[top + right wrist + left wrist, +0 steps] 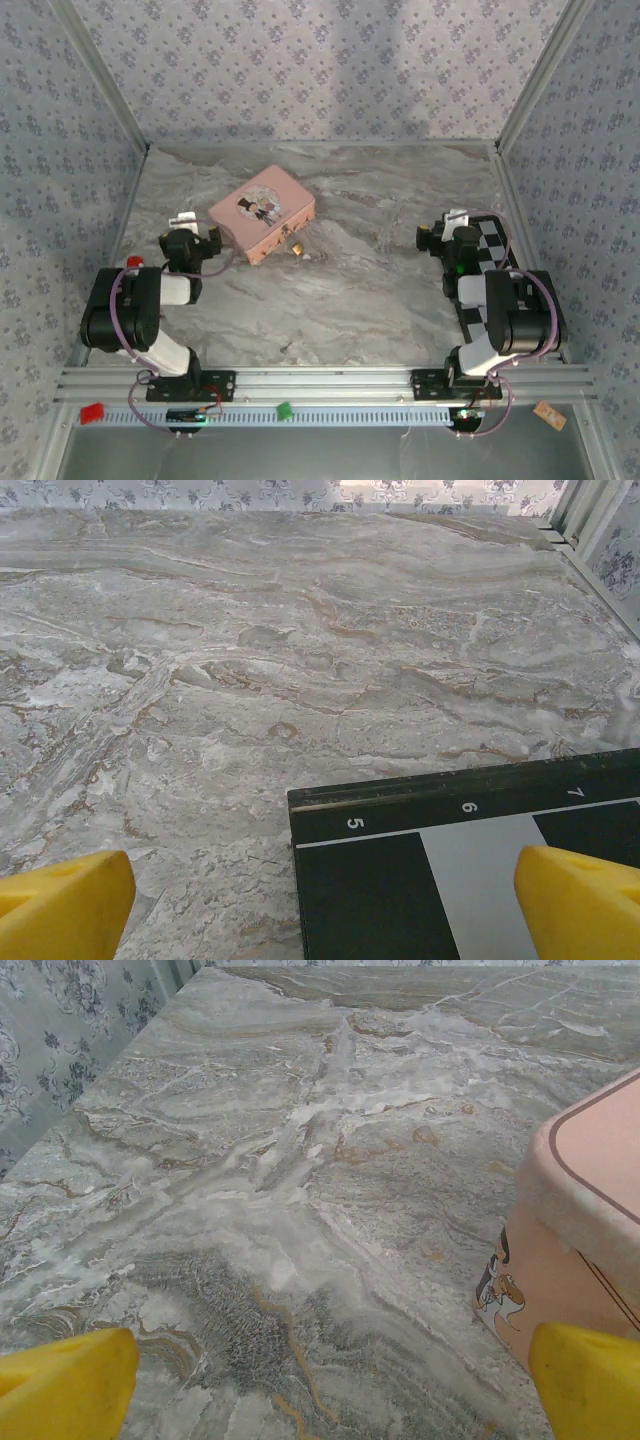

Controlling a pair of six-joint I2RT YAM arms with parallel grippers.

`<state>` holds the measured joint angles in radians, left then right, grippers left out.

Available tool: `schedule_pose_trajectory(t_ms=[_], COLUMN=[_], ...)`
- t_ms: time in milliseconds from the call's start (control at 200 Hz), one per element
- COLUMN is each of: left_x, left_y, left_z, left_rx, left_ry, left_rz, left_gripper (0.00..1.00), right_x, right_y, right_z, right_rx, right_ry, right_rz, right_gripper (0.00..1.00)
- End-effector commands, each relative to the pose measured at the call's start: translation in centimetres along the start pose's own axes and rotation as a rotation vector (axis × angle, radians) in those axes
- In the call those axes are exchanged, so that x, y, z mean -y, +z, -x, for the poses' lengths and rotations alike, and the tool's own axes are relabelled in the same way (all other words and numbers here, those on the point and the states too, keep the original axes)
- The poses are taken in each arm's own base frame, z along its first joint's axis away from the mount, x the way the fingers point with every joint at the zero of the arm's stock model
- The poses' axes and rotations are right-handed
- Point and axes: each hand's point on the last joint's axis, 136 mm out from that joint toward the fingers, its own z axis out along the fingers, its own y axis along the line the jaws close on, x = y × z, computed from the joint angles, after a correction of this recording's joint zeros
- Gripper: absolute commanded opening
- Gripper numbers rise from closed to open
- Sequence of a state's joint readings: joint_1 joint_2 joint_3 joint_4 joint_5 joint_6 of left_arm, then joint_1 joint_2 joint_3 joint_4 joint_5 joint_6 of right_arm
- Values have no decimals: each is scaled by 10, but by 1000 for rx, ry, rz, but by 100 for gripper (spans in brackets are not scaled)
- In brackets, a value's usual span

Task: Unlock the padlock with the key

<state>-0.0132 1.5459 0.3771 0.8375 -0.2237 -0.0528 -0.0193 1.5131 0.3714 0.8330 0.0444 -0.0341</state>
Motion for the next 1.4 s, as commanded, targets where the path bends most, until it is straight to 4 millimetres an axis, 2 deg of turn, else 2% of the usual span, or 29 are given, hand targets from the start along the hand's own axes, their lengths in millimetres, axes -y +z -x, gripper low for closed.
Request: schedule_pose_trajectory(t_ms=[0,1084,1264,1394], left_x=[5,4,-2,-2], left_y=[1,0,-26,-49], left_z=[16,16,30,51], left_rx=[38,44,144,108], left_ry=[-3,-2,25,37], left_rz=[-19,-13,90,111], left_gripper=[100,100,100,100], right_x=[2,2,-9,-12], right_y=[4,4,-7,-23], right_z=[3,3,12,32], right_rx=[-3,-2,31,26], right_ry=[1,7,-45,-72], right_rz=[-10,-2,30,13], right_gripper=[99,99,99,99])
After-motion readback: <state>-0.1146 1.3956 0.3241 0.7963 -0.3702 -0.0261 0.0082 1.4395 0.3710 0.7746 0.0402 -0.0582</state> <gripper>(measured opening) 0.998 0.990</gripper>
